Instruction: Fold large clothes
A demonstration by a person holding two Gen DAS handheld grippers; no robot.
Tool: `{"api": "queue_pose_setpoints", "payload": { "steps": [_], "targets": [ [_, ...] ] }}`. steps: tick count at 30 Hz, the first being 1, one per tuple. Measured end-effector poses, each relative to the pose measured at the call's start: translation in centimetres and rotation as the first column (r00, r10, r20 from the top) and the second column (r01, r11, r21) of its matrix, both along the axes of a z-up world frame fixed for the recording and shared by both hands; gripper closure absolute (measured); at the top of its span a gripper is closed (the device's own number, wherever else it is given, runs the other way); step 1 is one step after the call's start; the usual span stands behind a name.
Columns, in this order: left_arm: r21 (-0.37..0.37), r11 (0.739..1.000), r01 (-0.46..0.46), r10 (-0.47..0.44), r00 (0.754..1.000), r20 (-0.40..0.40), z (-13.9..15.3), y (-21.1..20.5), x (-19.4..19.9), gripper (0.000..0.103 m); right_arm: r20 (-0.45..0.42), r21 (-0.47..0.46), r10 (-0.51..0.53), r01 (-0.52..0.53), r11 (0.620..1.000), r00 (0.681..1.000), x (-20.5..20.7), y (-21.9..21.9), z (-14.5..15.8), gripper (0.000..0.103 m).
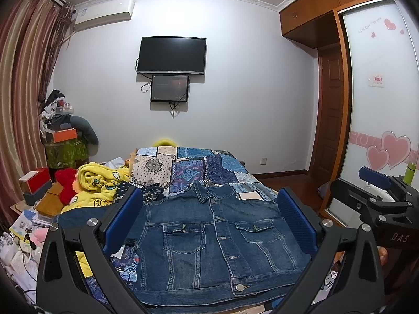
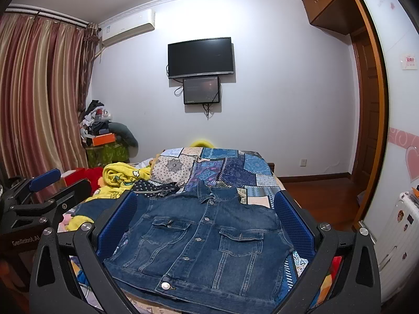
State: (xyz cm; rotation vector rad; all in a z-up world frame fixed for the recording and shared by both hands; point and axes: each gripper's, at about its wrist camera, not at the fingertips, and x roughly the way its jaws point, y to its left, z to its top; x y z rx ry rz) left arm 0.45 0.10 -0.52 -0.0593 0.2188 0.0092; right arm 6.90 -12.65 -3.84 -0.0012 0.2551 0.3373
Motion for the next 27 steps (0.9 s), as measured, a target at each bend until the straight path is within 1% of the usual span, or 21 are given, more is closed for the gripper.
{"api": "queue_pose_setpoints", "payload": {
  "steps": [27],
  "targets": [
    [0.005,1.0,-0.001,0.001,1.0,-0.002,-0.02,-0.03,0.28,0.0,-0.011,-0.004,-0.005,0.005,1.0,1.0,0.31,0.12,-0.16,0.0]
  ]
}}
